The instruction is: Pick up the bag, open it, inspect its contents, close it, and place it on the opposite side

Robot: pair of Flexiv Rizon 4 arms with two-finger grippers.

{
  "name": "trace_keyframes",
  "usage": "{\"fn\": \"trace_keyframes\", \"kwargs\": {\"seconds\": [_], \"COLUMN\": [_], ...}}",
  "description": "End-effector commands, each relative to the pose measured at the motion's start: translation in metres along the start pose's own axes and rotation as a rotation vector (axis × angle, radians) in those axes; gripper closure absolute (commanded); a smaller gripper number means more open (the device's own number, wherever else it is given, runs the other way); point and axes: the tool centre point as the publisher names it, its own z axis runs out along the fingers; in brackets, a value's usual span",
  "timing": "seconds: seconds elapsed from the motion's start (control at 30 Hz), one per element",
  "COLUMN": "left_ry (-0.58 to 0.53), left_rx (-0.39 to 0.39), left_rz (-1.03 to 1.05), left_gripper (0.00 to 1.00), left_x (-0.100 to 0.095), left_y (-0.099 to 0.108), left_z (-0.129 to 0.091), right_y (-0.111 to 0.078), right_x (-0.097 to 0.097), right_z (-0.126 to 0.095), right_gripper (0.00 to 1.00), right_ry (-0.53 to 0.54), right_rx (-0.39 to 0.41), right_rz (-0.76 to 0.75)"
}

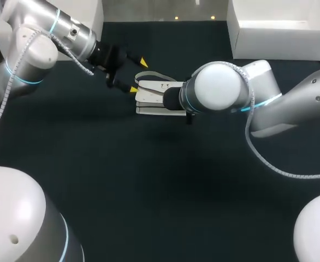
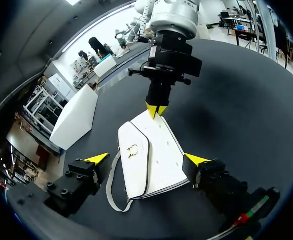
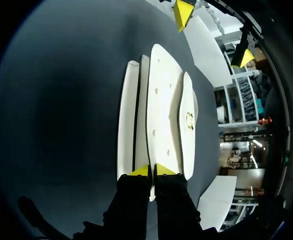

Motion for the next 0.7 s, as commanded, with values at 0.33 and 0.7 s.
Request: {"fn": "trace_keyframes", "kwargs": {"seconds": [0.33, 0.7], "left_ry": [-0.018, -0.023], "left_rx": [-0.023, 0.039], "left_rz": [0.028, 0.075], "left_gripper": [0.0, 0.47], "left_x": [0.001, -0.001], "left_y": [0.0, 0.015], "left_z": [0.013, 0.046], "right_y": [0.001, 0.001], "right_x": [0.002, 0.002], "right_z": [0.001, 0.001], "right_gripper": [1.0, 1.0], "right_ry": [-0.005, -0.005], "right_rx": [0.002, 0.002], "right_rz": [0.001, 0.001]}}
